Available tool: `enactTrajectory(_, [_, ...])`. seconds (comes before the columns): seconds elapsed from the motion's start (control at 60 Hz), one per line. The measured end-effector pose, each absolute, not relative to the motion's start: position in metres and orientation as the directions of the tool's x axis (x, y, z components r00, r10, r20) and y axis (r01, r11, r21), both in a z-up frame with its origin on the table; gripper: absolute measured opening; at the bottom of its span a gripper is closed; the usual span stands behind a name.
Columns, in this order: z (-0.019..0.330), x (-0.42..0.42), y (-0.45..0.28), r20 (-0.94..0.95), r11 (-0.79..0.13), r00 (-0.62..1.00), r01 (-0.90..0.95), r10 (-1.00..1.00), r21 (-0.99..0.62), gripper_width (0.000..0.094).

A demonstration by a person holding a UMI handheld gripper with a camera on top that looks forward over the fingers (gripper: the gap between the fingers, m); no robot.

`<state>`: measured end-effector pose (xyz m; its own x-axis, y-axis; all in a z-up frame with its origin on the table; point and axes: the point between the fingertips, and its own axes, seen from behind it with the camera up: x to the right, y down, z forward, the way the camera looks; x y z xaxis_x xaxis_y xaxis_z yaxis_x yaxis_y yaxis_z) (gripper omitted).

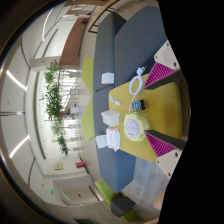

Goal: Unplug charger

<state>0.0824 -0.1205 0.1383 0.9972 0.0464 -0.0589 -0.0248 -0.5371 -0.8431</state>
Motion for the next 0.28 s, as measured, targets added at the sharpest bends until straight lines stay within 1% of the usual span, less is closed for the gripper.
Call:
enactTrajectory(0.083, [0.143,0.083,-0.125,-0.027,-0.506,0.997,0.010,0.066,-0.862,0.0840])
enactTrajectory(0.167, [0.143,0.086,-0.128,-0.077,-0.509,0.995,-0.035,0.062,-0.860,0.0853])
enactTrajectory(0.283, [0.132,0.100,-0.125,-0.114,-0.520,0.993,-0.085,0.023,-0.850,0.0833])
